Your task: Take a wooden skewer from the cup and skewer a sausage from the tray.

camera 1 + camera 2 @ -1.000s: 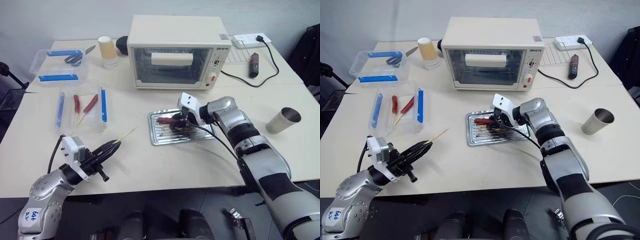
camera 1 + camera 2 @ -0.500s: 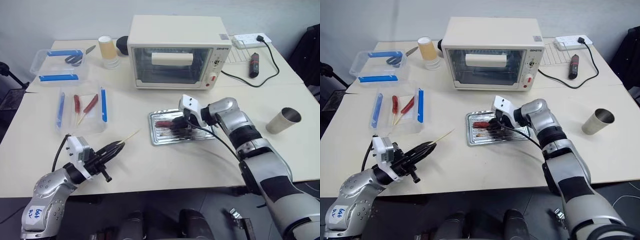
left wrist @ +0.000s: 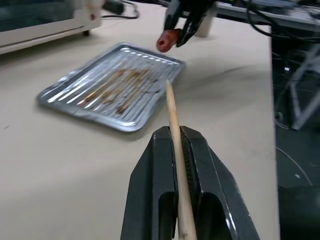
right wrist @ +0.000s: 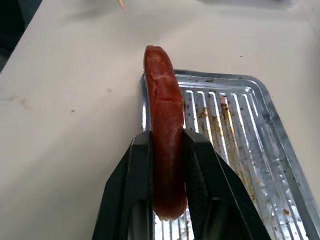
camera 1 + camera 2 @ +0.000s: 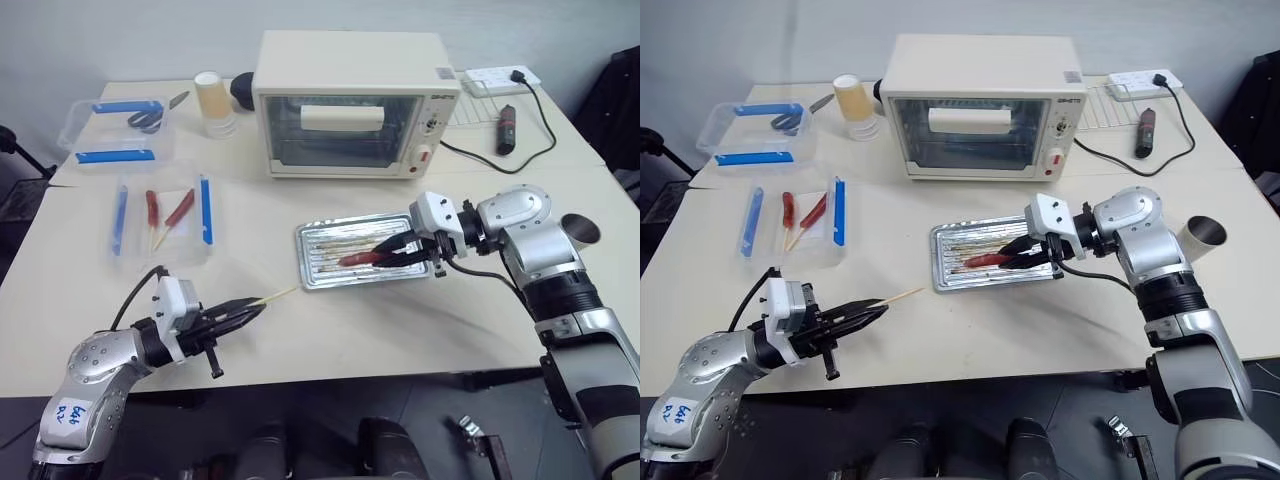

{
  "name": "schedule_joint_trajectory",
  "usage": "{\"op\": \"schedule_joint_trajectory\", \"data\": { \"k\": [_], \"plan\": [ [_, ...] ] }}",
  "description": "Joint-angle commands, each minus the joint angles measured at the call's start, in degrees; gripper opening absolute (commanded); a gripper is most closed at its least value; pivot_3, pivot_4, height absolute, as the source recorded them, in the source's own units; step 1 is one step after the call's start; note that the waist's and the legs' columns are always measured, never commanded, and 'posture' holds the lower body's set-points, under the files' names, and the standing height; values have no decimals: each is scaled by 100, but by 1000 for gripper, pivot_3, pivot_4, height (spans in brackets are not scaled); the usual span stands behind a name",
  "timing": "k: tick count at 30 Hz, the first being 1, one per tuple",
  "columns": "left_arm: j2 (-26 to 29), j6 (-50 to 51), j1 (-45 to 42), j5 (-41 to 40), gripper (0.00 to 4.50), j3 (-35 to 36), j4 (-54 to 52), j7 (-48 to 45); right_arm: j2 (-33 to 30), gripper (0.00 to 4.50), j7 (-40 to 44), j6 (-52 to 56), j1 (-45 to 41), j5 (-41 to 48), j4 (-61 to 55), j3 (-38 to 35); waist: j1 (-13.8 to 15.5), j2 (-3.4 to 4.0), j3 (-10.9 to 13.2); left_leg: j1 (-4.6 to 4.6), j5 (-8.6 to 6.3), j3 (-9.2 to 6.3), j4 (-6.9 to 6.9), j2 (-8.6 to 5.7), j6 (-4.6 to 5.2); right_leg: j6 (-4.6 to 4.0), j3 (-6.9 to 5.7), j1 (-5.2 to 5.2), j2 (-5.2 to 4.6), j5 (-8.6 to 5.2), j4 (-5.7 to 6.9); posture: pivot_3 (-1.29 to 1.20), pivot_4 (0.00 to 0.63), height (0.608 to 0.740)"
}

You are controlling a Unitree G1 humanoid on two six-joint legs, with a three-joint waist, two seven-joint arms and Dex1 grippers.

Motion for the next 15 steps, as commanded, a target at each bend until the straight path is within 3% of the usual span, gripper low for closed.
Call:
{"op": "schedule_joint_trajectory", "data": {
  "k": [1, 15],
  "plan": [
    [46, 50, -161, -161, 0, -100, -202, -146, -183, 808, 427, 255, 60, 169, -689, 19, 7, 1, 1, 3, 0, 1, -2, 0, 0, 0, 1, -1, 0, 0, 1, 0, 150, 740],
    [-121, 84, -622, -63, 0, -404, -25, -106, -323, 808, 288, 611, 261, 245, -1254, 31, 64, 0, 1, -1, -1, -2, 8, -4, 2, 0, 0, 3, -2, 0, -1, 0, 150, 740]
  ]
}}
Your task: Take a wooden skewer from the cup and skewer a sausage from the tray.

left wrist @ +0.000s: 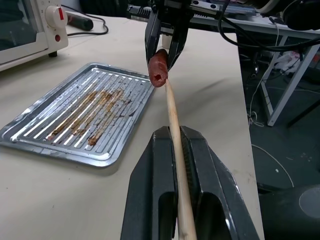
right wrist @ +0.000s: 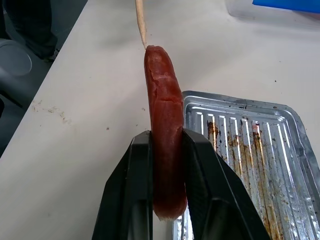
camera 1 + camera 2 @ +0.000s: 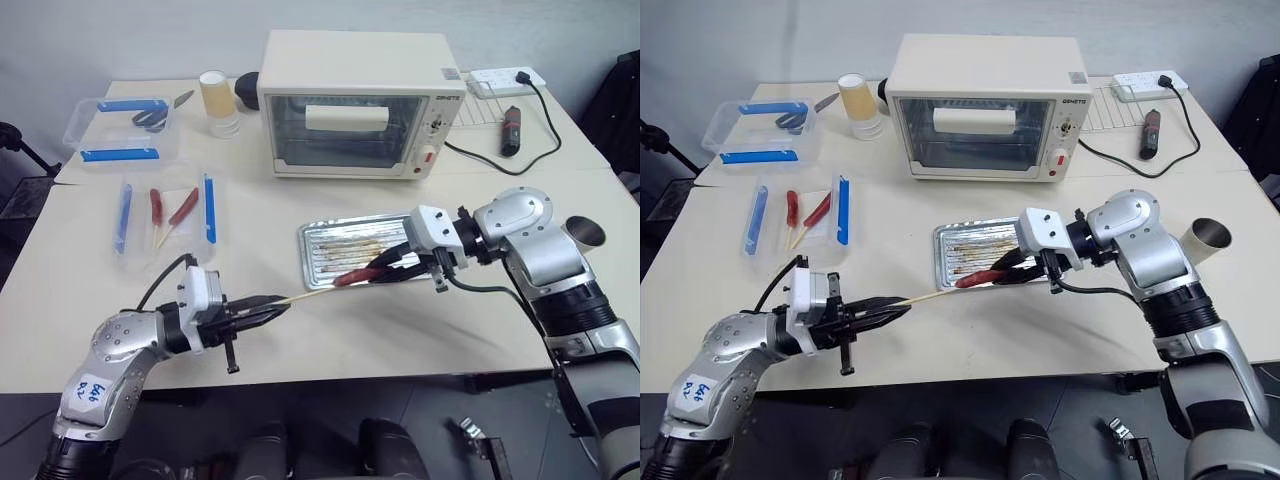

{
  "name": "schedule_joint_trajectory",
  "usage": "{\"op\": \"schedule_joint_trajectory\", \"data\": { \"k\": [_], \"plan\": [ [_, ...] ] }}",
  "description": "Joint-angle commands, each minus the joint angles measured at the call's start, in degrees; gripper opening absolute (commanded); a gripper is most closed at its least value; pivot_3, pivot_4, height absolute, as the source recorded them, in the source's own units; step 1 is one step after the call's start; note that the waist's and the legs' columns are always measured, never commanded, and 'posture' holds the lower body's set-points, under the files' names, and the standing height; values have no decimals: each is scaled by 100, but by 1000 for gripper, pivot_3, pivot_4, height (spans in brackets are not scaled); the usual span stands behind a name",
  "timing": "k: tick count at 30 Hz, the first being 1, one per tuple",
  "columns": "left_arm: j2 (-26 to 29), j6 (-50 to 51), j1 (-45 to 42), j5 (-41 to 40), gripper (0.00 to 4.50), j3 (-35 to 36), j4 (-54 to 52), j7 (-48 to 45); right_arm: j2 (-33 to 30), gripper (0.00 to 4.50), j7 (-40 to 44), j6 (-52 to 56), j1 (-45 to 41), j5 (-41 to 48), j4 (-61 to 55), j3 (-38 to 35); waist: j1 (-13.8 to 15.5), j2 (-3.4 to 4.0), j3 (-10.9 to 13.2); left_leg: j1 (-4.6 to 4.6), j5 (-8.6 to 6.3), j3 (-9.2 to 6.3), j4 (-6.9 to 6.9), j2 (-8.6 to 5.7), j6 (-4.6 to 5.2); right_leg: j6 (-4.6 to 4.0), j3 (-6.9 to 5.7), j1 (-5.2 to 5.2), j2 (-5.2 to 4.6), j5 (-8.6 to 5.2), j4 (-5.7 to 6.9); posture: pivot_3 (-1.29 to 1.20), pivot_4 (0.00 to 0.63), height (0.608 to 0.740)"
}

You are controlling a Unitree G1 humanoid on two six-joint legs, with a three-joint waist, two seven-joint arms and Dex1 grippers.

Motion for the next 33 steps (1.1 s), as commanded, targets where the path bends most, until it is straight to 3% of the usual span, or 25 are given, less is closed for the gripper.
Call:
{"op": "schedule_joint_trajectory", "data": {
  "k": [1, 33],
  "plan": [
    [-19, -46, -42, -38, 0, -9, -49, -19, -99, 808, 293, 30, 10, 115, -147, -56, -1, 0, 0, 0, 0, 0, 0, 0, 0, 0, 0, 0, 0, 0, 0, 0, 150, 740],
    [-40, -226, -12, 10, 0, 20, 176, -89, -193, 808, 342, -70, 84, 97, -47, -1, 10, -1, 0, 0, 0, 1, 2, -1, 0, 0, 0, 0, 0, 0, 0, 0, 150, 740]
  ]
}}
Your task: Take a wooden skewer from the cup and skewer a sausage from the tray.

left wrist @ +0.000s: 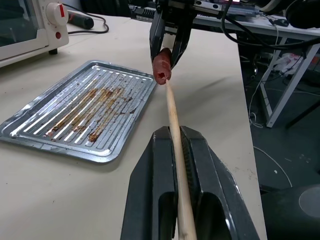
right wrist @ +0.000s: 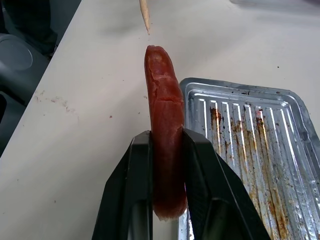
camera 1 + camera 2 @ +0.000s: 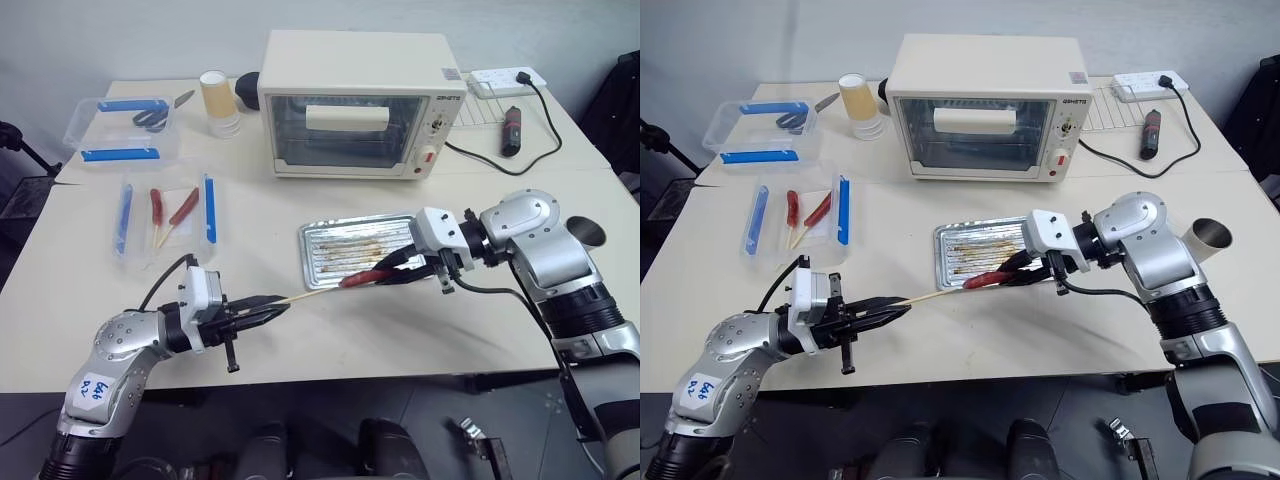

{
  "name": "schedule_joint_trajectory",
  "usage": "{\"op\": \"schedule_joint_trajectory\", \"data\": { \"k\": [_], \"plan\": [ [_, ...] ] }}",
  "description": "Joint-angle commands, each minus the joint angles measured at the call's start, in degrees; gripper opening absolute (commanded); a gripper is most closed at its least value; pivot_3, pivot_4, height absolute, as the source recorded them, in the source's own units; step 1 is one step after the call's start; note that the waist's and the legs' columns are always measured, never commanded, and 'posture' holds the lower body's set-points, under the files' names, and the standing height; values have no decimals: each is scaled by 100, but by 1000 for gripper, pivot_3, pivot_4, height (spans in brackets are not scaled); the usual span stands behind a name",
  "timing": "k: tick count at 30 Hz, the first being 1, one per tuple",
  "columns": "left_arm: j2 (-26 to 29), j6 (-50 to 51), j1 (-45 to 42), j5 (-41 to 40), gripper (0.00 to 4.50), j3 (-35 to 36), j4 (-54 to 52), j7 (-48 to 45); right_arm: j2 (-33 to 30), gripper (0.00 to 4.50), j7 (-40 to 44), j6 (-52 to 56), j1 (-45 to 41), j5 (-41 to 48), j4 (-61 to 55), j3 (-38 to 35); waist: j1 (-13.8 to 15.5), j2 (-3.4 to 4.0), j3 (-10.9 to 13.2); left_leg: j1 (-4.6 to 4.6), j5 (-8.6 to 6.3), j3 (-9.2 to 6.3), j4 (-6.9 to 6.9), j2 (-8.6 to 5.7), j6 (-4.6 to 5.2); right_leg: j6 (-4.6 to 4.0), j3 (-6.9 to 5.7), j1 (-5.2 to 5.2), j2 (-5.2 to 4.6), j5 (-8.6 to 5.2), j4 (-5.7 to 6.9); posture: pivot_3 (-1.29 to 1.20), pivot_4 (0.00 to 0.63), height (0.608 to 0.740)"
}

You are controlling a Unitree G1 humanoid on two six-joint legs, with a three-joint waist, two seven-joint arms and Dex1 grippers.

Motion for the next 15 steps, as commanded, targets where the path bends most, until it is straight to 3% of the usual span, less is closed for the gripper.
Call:
{"op": "schedule_joint_trajectory", "data": {
  "k": [1, 15],
  "plan": [
    [-22, -111, 3, 11, 0, 37, -30, -9, -61, 808, 334, -1, 17, 99, -166, -19, 2, 0, 0, 0, 0, 0, 0, 0, 0, 0, 0, 0, 0, 0, 0, 0, 150, 740],
    [-146, -193, -134, 160, 0, -148, 128, -11, -32, 808, 324, 76, 51, 136, -378, 16, 83, 0, 0, 0, 0, 4, 2, 0, 0, 0, 0, 0, 0, 0, 0, 0, 150, 740]
  ]
}}
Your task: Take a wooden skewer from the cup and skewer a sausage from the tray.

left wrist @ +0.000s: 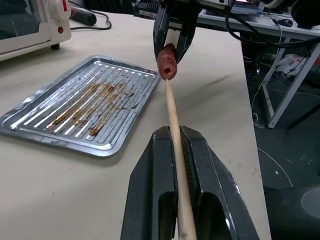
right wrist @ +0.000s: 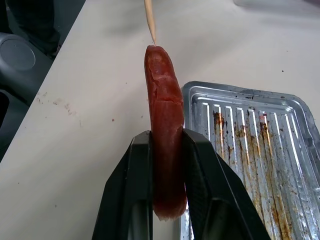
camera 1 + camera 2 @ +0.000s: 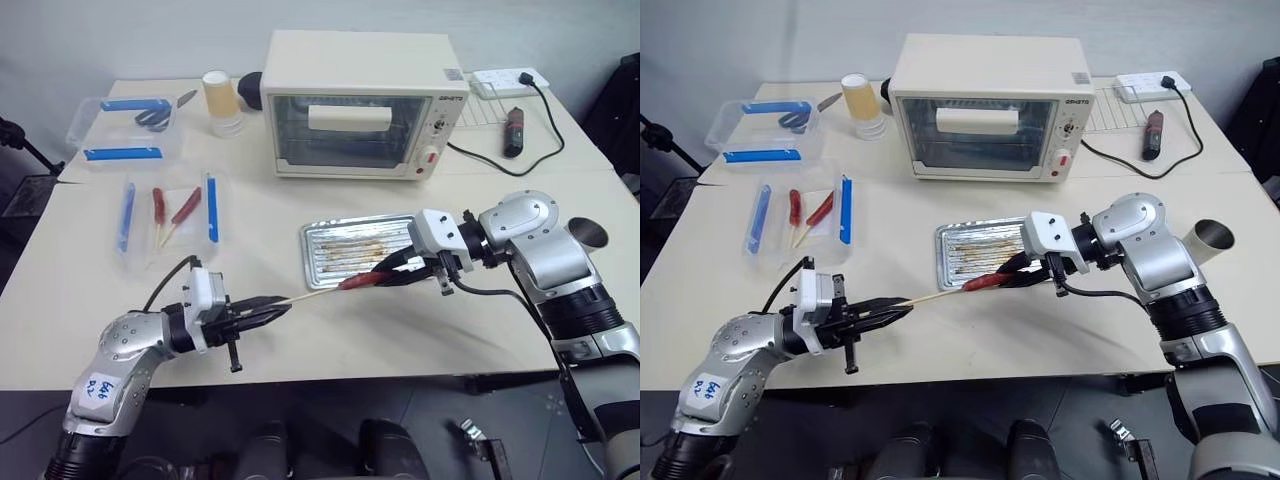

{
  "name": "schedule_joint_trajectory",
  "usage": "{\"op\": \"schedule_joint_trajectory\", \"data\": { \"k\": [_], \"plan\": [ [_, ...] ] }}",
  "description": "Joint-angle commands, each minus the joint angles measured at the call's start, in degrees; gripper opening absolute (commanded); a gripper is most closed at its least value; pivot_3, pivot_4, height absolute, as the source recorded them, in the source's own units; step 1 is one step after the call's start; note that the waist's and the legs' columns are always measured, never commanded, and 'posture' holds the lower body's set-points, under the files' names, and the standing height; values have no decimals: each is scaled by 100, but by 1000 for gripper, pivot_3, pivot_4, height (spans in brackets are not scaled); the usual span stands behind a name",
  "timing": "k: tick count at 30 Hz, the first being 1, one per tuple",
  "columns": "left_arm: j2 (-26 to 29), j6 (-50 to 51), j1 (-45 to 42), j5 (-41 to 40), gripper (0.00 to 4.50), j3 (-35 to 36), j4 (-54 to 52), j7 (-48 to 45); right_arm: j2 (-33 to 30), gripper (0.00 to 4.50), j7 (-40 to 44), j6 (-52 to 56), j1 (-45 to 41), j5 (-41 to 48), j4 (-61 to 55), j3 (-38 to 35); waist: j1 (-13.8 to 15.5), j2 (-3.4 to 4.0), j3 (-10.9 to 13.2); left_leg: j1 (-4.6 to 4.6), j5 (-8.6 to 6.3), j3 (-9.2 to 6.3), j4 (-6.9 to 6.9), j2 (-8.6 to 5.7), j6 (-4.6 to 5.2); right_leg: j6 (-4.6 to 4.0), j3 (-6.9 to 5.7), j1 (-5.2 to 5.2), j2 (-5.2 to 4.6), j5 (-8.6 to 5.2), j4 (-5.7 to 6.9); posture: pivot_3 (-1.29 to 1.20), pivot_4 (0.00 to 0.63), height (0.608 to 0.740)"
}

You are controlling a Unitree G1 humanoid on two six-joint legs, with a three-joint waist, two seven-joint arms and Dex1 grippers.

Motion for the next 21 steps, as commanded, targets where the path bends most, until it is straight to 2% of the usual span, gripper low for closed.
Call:
{"op": "schedule_joint_trajectory", "data": {
  "k": [1, 21],
  "plan": [
    [-53, -129, -97, 28, 0, -37, -49, -16, -32, 808, 326, 59, 33, 140, -277, 13, 3, 0, 0, 0, 0, 0, 0, 0, 0, 0, 0, 0, 0, 0, 0, 0, 150, 740],
    [46, -69, -39, -59, 0, 104, -129, -88, -188, 808, 310, -172, -74, 67, 206, -75, 9, 0, 0, 0, 0, 5, 3, -1, 0, 0, -2, 3, 0, 0, 0, 0, 150, 740]
  ]
}}
